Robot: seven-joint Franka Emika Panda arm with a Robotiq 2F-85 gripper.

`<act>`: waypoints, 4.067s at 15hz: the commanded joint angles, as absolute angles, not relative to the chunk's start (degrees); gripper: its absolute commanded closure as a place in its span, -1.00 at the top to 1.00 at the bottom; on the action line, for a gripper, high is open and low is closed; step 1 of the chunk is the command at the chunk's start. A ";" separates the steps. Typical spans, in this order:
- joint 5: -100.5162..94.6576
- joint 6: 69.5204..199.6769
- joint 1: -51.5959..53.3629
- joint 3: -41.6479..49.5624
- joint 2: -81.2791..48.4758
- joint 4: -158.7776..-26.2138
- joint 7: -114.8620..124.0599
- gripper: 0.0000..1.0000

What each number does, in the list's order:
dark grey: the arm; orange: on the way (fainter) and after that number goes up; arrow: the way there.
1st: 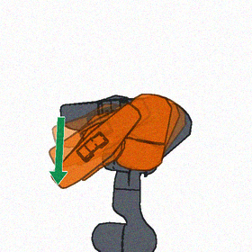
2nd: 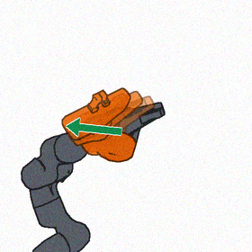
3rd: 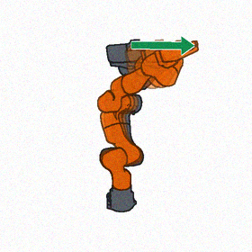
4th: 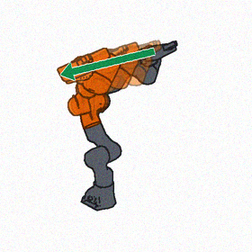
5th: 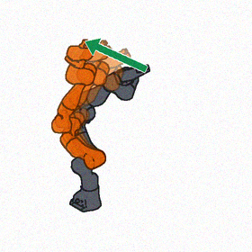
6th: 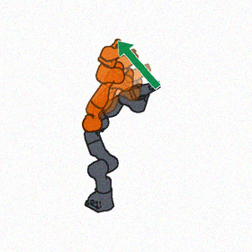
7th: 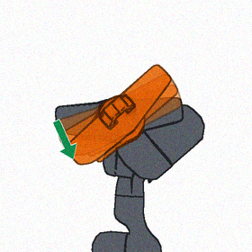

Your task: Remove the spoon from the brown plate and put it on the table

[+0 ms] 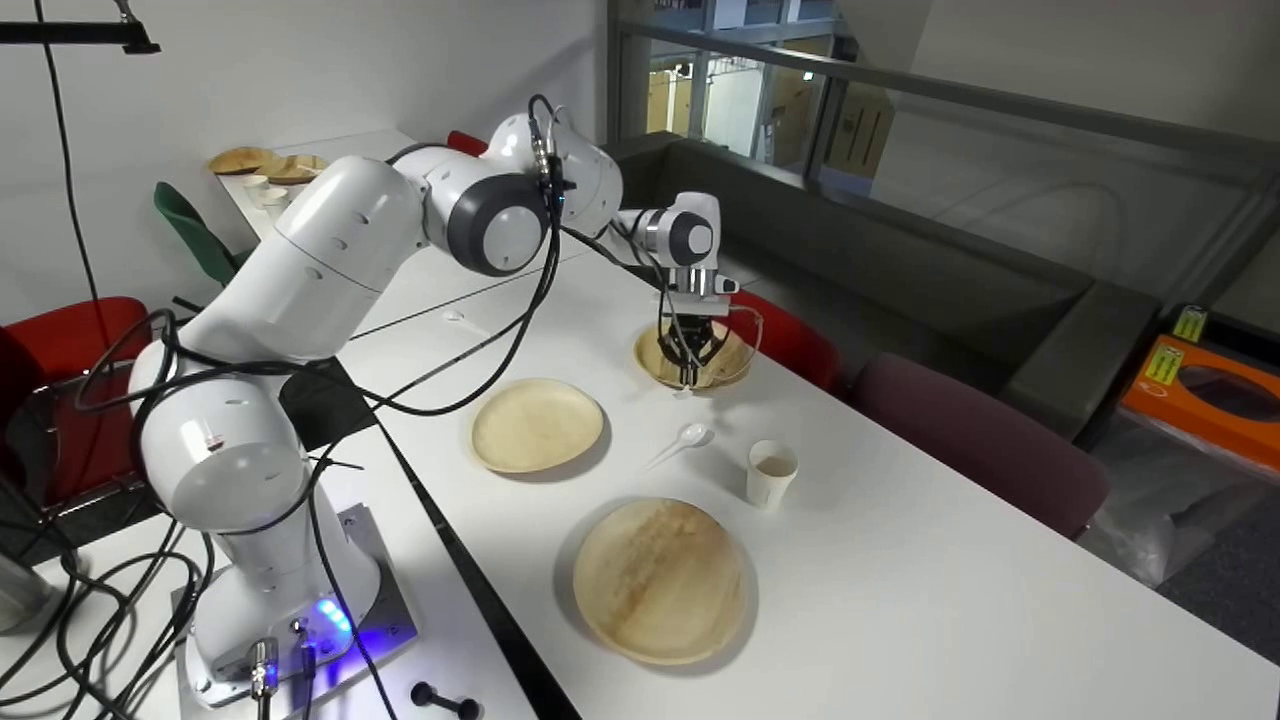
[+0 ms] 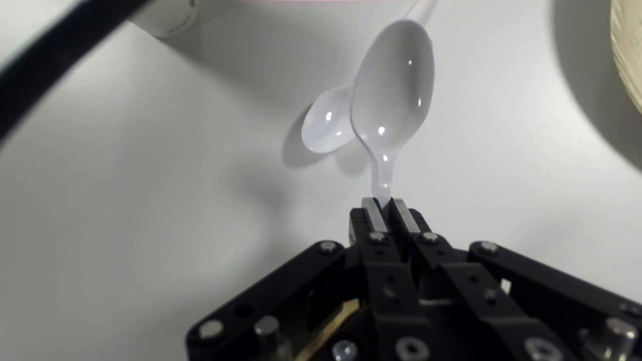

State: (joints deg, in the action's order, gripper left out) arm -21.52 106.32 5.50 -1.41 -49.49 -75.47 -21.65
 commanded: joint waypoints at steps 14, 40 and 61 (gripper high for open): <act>-32.36 110.95 5.83 -6.29 -40.98 -90.98 -56.79 -0.96; -25.93 108.04 7.00 -5.95 -44.25 -84.47 -84.88 -0.85; -34.37 113.74 6.13 -7.22 -32.25 -99.57 -125.47 -0.96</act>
State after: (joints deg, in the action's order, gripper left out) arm -30.62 109.31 6.53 -8.08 -37.84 -91.80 -119.86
